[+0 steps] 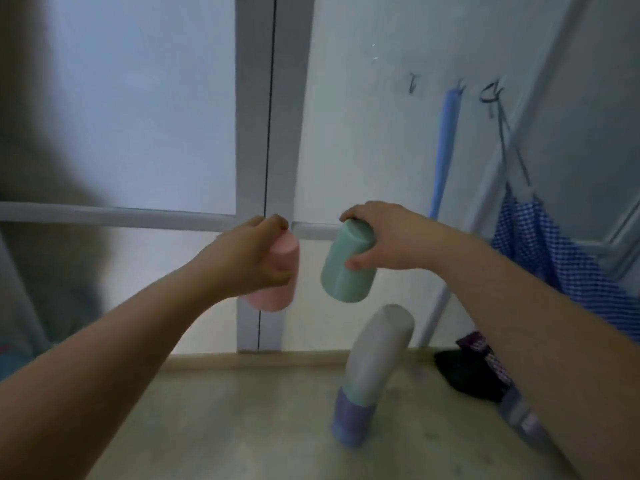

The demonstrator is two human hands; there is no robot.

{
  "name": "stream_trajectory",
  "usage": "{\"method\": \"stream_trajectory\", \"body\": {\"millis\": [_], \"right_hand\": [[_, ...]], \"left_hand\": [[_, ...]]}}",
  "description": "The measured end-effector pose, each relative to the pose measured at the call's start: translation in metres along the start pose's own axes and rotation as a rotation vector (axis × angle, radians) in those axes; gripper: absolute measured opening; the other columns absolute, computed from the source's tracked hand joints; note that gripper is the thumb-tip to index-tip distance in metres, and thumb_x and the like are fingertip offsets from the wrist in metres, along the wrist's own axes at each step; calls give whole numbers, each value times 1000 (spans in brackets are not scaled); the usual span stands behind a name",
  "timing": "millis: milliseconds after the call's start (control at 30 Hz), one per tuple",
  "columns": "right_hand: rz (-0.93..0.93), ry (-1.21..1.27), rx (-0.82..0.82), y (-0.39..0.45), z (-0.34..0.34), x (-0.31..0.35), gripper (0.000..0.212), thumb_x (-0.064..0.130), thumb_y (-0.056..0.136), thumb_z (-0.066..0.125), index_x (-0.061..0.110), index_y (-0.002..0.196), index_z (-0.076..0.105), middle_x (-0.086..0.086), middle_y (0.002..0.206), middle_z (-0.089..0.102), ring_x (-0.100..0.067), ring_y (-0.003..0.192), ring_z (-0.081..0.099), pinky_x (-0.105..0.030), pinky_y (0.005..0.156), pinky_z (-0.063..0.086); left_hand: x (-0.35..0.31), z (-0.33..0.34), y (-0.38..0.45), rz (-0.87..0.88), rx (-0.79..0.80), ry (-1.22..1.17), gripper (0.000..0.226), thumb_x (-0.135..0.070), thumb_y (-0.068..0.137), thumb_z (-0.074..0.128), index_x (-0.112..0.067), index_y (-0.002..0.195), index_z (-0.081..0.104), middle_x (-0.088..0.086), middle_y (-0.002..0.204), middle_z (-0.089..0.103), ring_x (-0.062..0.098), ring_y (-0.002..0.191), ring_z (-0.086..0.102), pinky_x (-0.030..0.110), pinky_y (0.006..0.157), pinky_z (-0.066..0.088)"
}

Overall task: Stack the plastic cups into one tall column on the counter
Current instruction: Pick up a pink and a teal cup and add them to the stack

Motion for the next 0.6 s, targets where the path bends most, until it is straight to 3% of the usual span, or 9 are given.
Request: {"method": "stream_trajectory", "body": {"millis": [167,300,600], "right_hand": [[130,23,58,-36,2,-47,62,37,70,74,27,123,45,4,119,51,-19,103,53,-40,88,52],[189,51,110,-48,21,-72,60,38,71,75,25,122,46,4,116,54,-18,98,55,-35,82,52],[185,181,141,-48,68,-89,65,30,73,74,25,128,40,1,129,49,-19,104,52,-33,83,51]], "left_hand": [[-53,24,22,87,23,-75,66,-34,70,73,-24,125,37,7,122,52,24,96,52,37,76,51],[-66,41,25,57,43,-126,65,-30,71,73,-21,126,39,9,123,54,23,96,51,35,77,49],[-72,53,21,67,48,-136,67,-28,70,74,-22,127,39,9,127,50,21,98,48,35,79,48]]}}
Point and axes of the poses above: each hand's wrist, its own y-axis towards the middle knuckle, its own z-axis out of the palm, x = y × z, the point moved 7 cm from there along y, towards the middle knuckle
